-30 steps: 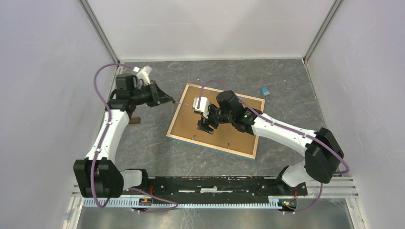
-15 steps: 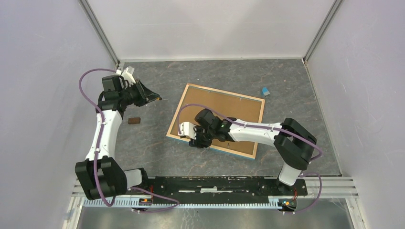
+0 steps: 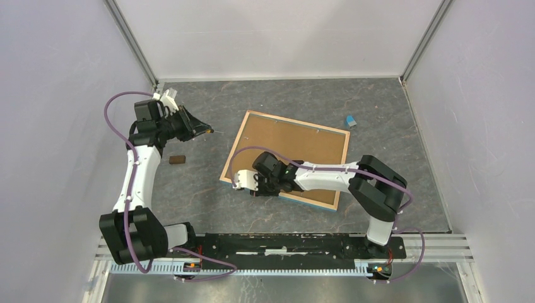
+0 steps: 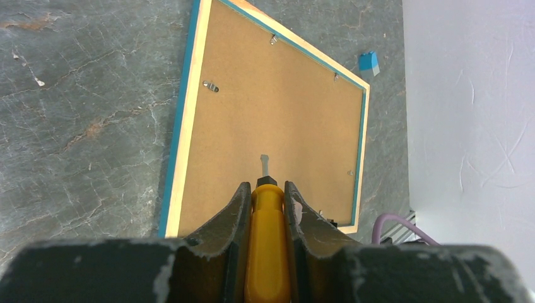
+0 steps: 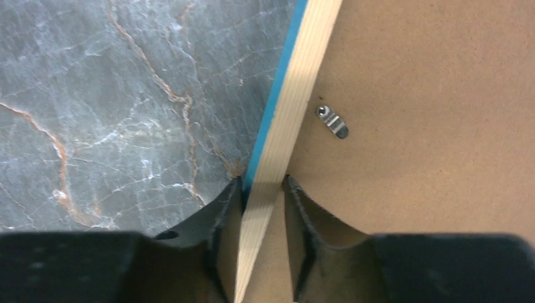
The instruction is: Take the photo out of the frame
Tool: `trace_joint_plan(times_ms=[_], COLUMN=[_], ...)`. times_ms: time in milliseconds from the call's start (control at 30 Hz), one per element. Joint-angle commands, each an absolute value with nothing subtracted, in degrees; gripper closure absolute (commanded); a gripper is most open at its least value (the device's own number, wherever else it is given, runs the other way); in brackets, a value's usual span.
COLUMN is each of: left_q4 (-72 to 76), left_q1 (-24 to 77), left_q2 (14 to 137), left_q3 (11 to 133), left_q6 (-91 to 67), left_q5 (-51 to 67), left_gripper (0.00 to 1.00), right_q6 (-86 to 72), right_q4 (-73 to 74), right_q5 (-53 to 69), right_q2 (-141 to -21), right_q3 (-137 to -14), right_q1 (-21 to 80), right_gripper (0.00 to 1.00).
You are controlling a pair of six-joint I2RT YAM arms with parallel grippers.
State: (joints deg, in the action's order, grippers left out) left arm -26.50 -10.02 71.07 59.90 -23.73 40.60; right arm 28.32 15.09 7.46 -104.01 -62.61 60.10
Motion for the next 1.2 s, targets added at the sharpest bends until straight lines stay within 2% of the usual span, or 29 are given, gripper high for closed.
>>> trace_joint_plan(times_ms=[0,167,200,633,967,1033,1100,1167], left_q4=[-25.75,-26.05,-26.10,-26.12,-26.19,-26.19,-26.32,-26.49], left_q1=[-10.49,-10.55,-10.55,-10.52,-10.58,-10.58,-10.54,-10.54], left_q2=[71.24,71.24,71.20,71.45,71.96,72.05,72.16,72.32], left_q3=[61.48,61.52,61.47,61.52,61.62,61.61,61.57,61.68], left_q6=[-25.14,-24.79,-24.69,-24.61,-24.26,-24.00,-23.74,-23.57], left_q5=[41.82,41.82,41.82,41.92,41.97,41.91,41.84,41.79], left_gripper=[0.98,0.98,0.98,0.98,0.98,0.98,0.98,0.98], right_q6=[30.76,34.25,35.08,44.03,62.27,64.03,64.78,65.05], right_q4=[15.47,16.25,16.49,20.31,18.16,17.76,17.39,16.60], right_q5=[6.28,6.50,6.59,6.81,-4.05,-5.06,-5.68,-5.99], right_q2=[-105.33,-105.65,-105.52,-102.37,-93.48,-91.99,-90.57,-88.79], right_q3=[-61.79,-61.24,-61.26,-60.41,-49.98,-49.18,-48.98,-48.55], right_q1=[62.98,65.40,65.90,72.24,68.27,66.33,63.78,60.99], right_gripper=[0.74,0.99,1.00,1.00,1.00,0.99,0.93,0.73])
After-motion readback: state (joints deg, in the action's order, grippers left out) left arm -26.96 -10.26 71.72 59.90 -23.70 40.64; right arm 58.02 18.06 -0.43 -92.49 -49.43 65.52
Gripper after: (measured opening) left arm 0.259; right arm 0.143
